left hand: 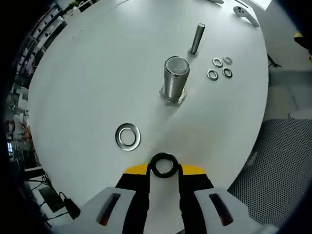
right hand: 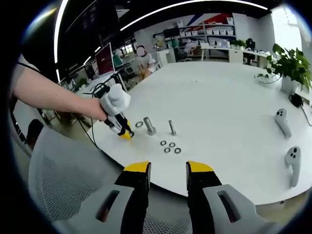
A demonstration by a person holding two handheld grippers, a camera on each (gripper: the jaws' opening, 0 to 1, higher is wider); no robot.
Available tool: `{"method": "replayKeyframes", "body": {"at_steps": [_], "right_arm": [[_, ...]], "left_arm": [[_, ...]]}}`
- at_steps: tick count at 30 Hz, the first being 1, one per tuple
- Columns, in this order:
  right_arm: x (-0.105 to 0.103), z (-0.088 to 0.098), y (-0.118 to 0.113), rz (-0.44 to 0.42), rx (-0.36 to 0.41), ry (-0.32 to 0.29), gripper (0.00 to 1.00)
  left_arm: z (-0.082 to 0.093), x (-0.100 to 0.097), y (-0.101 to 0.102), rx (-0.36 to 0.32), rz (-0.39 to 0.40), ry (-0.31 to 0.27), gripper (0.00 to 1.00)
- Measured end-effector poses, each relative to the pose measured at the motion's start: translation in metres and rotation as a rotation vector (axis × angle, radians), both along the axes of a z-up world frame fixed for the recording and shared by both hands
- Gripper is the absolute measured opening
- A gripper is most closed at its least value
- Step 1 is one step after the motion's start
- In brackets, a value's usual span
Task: Place the washer onto the threaded stud by aligning its center hole with the stud, sliding it down to the base, and recovering from edge contact or off-axis alignment until the washer reaches the visible bottom stop.
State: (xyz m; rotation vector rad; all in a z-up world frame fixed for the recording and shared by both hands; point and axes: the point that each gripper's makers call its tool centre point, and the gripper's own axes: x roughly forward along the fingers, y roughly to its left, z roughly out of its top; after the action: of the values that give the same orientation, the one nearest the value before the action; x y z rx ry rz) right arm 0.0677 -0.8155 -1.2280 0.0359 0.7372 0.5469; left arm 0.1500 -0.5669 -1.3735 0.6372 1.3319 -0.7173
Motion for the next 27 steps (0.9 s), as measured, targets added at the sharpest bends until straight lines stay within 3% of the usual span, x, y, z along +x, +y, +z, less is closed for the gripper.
{"method": "replayKeyframes", "body": {"at_steps": [2,15,27], "right_arm": [[0.000,0.000,0.000,0.000,0.000,-0.002,0.31],[0.000,-0.002,0.000,0.004,-0.007,0.004,0.31],[0.000,-0.001,0.000,0.001,-0.006,0.002,0.31]], "left_arm": [[0.000,0.001,0.000,-0.021,0.027,-0.002,0.19],[0.003,-0.001,0.000,-0.016,-0.031,0.011,0.19],[0.033,0.004,-0.010,-0.052,-0.101,-0.030,0.19]]}}
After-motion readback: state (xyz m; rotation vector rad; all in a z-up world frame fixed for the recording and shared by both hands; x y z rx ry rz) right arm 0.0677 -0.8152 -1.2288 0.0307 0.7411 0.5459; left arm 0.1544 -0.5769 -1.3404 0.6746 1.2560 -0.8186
